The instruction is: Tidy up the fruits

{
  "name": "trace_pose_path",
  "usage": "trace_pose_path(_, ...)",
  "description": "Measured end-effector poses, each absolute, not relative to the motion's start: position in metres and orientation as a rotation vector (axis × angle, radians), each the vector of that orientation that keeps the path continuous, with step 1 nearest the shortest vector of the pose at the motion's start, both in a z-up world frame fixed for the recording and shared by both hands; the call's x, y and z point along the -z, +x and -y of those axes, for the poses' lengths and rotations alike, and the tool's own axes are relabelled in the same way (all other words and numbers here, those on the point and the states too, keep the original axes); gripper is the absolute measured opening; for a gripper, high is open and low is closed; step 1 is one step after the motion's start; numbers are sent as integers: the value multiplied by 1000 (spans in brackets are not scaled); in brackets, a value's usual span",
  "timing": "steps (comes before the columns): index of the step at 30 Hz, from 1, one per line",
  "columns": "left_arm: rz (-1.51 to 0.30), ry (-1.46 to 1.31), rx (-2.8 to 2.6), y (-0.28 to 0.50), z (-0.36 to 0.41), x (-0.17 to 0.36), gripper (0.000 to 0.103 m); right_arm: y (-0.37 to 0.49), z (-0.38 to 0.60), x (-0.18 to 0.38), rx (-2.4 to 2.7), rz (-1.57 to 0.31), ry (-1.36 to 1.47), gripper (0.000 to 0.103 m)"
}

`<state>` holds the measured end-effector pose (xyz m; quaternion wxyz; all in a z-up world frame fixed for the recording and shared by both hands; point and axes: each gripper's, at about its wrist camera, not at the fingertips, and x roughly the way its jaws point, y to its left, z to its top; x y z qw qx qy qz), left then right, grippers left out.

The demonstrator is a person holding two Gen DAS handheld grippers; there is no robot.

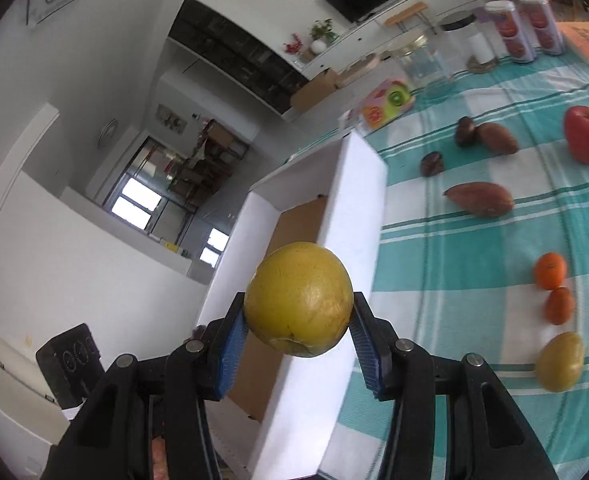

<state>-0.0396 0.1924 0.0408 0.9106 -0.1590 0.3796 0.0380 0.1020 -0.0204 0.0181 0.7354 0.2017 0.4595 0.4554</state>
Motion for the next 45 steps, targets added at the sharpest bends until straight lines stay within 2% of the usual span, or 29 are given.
trace_pose_path(8,-843,-472,-260,-67,-250,1,48,55,-93,10,-1129,-1100,180,49)
trace_pose_path(17,-902,-447,-402,-57,-272,36,49,41,-131,33,-1086,-1063,-50,51)
trace_pose_path(18,-904,-441,-414,-58,-274,38,51,41,-131,33,-1069,-1050,-59,52)
trace_pose_path(21,-895,-430,-434,-57,-273,39,73,43,-125,29,-1053,-1017,-41,70)
trace_pose_path(22,-888,-426,-440,-57,-272,38,80,45,-119,26,-1044,-1001,-35,71)
trace_pose_path(24,-869,-417,-444,-57,-270,34,84,46,-105,18,-1016,-958,-28,73)
trace_pose_path(26,-844,-412,-426,-56,-263,27,84,50,-84,14,-981,-917,-14,80)
trace_pose_path(28,-823,-394,-395,-53,-250,20,85,54,-54,10,-932,-883,3,92)
trace_pose_path(35,-767,-326,-137,-28,-169,-2,87,56,69,10,-637,-776,2,96)
trace_pose_path(37,-773,-300,-45,-19,-138,-4,87,56,106,18,-527,-750,2,100)
trace_pose_path(45,-870,-156,201,18,-26,19,87,73,221,62,-162,-776,69,100)
